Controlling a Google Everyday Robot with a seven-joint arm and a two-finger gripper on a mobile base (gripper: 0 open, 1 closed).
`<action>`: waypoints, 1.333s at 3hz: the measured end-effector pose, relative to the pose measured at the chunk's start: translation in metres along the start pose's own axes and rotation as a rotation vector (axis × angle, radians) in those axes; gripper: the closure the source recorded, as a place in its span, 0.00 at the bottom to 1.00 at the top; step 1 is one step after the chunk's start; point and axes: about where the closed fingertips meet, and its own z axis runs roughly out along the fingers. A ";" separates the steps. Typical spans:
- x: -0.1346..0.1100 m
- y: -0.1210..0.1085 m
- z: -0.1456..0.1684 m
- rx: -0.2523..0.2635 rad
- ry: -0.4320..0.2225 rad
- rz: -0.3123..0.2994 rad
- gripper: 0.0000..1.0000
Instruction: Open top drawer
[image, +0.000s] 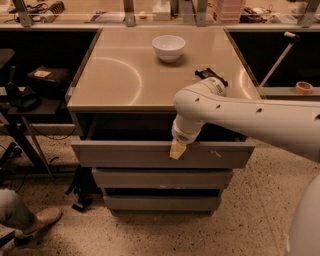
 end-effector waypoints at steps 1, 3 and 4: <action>0.000 0.000 0.000 0.000 0.000 0.000 1.00; 0.004 0.007 -0.007 0.043 0.001 0.007 1.00; 0.007 0.015 -0.011 0.058 0.002 0.012 1.00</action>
Offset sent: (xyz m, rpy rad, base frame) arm -0.0146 -0.0068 0.0256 -0.0194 -0.1298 -0.0583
